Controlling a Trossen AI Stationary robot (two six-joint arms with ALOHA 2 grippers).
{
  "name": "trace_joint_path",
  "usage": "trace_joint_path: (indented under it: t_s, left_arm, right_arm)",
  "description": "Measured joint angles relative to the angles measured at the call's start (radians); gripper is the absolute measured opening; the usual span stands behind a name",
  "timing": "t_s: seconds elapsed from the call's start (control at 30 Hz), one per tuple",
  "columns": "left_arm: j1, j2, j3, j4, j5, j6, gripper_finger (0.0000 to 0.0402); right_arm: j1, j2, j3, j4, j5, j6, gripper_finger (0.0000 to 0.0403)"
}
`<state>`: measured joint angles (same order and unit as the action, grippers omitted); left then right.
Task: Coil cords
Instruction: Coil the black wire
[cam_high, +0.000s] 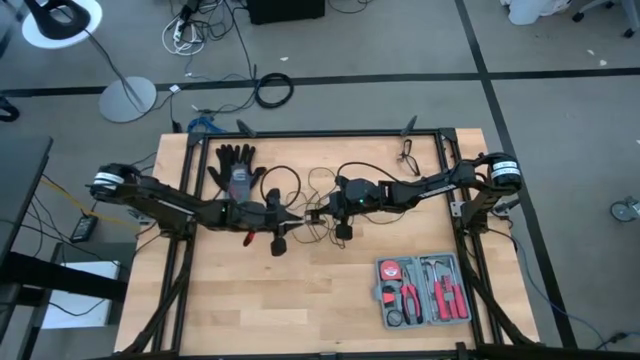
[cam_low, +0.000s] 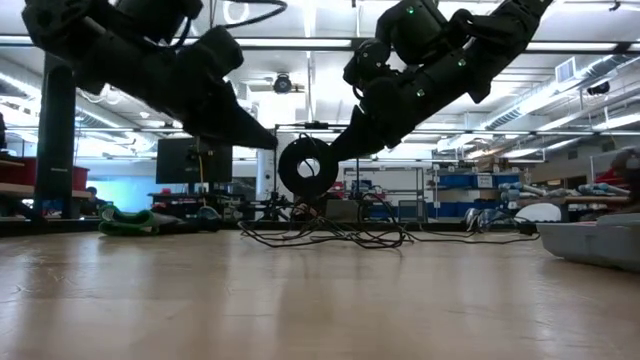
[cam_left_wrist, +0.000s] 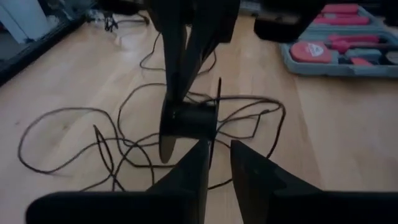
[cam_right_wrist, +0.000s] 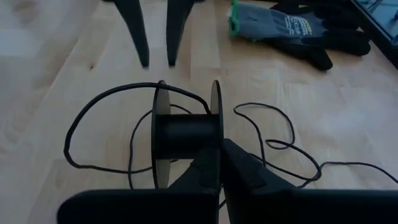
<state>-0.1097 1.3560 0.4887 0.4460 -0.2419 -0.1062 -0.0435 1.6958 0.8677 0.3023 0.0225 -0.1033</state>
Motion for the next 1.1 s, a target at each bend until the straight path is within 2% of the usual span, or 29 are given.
trace_joint_path:
  t_s: [0.1, 0.33, 0.47, 0.77, 0.83, 0.97, 1.1]
  left_arm:
    - [0.005, -0.036, 0.0, -0.046, 0.0, 0.02, 0.0071]
    - [0.028, -0.009, -0.001, -0.054, 0.013, 0.011, 0.0071]
    - [0.027, 0.016, -0.001, 0.02, 0.075, 0.004, 0.0071]
    - [0.028, 0.037, -0.001, 0.062, 0.069, 0.0, 0.0069]
    - [0.031, 0.037, -0.001, 0.068, 0.06, 0.0, 0.0058]
    - [0.034, 0.037, -0.001, 0.083, 0.071, 0.017, 0.0011]
    - [0.033, 0.037, -0.001, 0.082, 0.066, 0.024, 0.0004]
  right_arm:
    - [0.007, 0.0, 0.0, 0.007, -0.018, -0.003, 0.0001]
    - [0.036, 0.0, 0.0, 0.019, -0.023, -0.037, 0.0]
    - [0.036, 0.0, 0.012, 0.02, -0.03, -0.034, 0.0]
    - [0.037, 0.0, 0.022, 0.026, -0.028, -0.04, 0.0]
    - [0.036, -0.001, 0.023, 0.031, -0.027, -0.032, 0.0]
    - [0.039, -0.001, 0.023, 0.051, -0.046, -0.026, 0.0004]
    - [0.043, -0.001, 0.023, 0.06, -0.048, -0.026, 0.0019]
